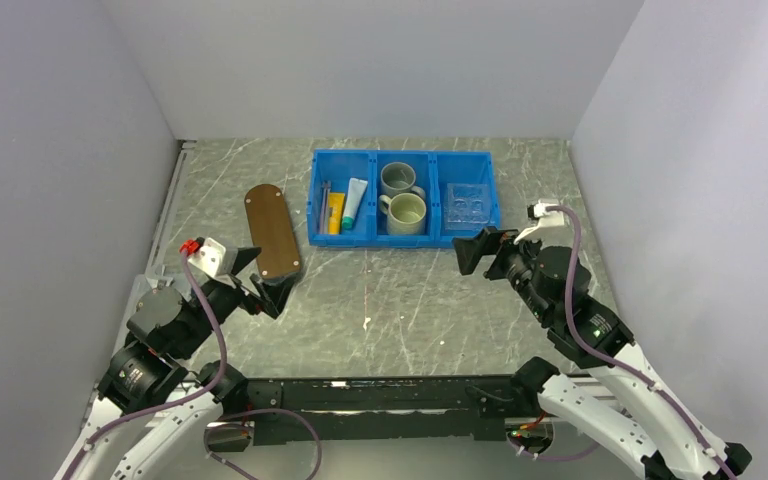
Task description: Prepare toiletry sets of a toothbrush and toothpaste on the tray
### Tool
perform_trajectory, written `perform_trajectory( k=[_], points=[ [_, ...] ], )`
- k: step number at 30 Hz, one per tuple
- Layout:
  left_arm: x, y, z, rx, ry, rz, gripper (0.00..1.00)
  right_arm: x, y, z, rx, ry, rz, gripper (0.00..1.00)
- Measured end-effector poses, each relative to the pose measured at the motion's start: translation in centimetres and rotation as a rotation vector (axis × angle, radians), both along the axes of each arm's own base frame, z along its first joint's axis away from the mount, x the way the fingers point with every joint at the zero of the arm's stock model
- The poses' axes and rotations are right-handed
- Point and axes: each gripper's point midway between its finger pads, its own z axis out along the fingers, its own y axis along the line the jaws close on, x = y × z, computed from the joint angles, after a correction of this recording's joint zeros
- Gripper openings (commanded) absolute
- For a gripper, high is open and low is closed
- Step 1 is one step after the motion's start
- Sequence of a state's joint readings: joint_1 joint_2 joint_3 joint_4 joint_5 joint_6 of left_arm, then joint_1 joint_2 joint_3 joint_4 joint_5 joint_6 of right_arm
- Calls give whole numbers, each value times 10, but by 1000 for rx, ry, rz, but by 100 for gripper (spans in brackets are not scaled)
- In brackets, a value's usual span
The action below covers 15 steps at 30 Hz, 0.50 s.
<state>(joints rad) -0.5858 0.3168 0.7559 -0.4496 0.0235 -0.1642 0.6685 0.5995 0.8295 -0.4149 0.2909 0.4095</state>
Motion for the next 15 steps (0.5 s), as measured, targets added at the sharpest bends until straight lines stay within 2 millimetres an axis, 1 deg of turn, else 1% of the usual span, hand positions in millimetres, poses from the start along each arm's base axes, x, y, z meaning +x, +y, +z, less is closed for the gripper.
perform_trajectory(
  k=[3, 9, 15],
  points=[
    [0, 0, -1, 6, 1, 0, 99, 1, -4, -3, -2, 1, -19, 100],
    [2, -2, -6, 19, 19, -3, 99, 5, 0, -9, -18, 20, -17, 100],
    [2, -2, -11, 33, 39, -4, 99, 4, 5, -17, -24, 33, 9, 100]
  ],
)
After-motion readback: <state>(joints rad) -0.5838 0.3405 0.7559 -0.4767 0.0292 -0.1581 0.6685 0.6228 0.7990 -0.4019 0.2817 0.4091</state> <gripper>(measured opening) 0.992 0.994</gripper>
